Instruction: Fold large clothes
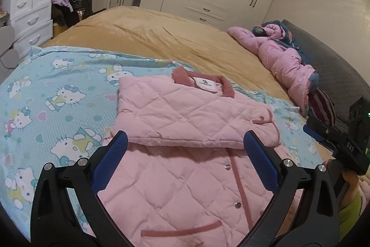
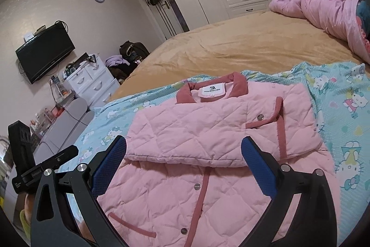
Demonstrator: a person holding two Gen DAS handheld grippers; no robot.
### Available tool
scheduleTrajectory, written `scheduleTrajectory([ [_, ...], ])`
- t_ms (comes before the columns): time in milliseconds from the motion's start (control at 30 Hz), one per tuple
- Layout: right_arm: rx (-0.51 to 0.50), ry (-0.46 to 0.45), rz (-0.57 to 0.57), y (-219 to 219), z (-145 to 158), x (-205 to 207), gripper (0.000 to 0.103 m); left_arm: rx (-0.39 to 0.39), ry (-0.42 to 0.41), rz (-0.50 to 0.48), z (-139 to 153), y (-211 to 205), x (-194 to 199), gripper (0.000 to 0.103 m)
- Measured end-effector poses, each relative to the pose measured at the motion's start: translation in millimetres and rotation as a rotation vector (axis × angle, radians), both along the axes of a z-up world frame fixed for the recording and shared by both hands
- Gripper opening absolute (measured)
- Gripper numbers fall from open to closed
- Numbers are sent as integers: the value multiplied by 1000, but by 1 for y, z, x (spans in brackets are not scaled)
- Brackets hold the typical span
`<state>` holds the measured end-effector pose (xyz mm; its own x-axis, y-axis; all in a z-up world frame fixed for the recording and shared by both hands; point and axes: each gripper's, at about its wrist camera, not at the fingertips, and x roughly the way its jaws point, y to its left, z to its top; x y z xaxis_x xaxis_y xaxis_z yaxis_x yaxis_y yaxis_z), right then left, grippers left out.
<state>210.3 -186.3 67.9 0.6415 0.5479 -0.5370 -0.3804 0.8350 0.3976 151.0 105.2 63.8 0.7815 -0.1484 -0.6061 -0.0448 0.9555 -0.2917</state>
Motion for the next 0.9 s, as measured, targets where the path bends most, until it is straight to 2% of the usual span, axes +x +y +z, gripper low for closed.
scheduleTrajectory([
  [367,-16,-28,-12,-26,7,-31,99,30,-18,-21,7,-18,-28,94],
  [900,-90,-21,21,-54,-3,-80,99,46,20,-18,-5,-26,-66,94],
])
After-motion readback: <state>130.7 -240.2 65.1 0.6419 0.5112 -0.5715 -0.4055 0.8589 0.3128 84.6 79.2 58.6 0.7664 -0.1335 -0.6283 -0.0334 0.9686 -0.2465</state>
